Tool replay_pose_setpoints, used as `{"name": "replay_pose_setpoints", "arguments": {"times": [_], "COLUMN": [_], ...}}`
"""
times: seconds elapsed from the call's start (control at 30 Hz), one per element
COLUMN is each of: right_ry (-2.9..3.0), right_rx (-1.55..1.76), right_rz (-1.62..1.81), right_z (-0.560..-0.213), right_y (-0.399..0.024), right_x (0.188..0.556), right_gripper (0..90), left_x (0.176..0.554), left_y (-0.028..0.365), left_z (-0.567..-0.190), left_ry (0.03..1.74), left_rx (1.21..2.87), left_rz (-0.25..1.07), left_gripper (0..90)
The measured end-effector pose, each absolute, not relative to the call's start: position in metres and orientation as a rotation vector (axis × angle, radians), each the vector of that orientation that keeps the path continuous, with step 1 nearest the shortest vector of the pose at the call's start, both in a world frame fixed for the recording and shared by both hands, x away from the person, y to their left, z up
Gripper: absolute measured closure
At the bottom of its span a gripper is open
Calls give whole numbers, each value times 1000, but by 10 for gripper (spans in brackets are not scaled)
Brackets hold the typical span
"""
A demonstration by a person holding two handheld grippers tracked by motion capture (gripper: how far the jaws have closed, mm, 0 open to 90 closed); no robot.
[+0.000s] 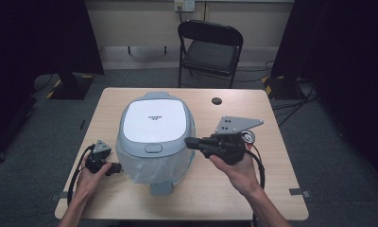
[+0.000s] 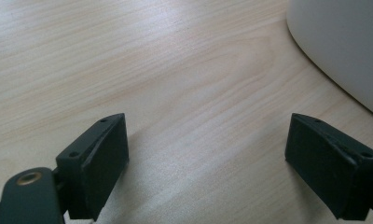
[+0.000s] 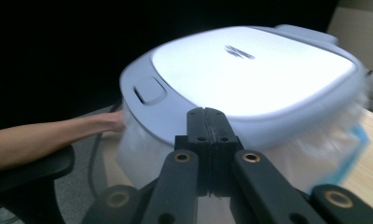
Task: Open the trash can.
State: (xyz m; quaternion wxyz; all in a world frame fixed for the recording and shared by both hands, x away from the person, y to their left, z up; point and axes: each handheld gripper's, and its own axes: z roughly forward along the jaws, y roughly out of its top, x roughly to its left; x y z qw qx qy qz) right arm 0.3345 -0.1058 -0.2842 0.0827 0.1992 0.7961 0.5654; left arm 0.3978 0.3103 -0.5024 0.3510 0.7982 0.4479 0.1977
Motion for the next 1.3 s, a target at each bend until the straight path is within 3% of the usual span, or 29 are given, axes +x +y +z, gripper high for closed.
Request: {"name": "replay_pose_setpoints", "arguments": {"times": [0.5,1.1,1.3], "right_ry": [2519,2526,2453], "right_rx": [447,443,515], "right_rz": [1705,1734,1702], "right_z": [-283,-286,-282], "right_y": [-40,-40,-66], "right_x": [343,341,346], "right_gripper": [900,900,831], "left_x": [398,398,398], "left_y": [311,311,311], "left_z": [-502,-502,-502], "left_ry": [1157,1156,1155], "left_rx": [2069,2069,2069], "left_rz": [512,512,511], "left_gripper": [128,124,124]}}
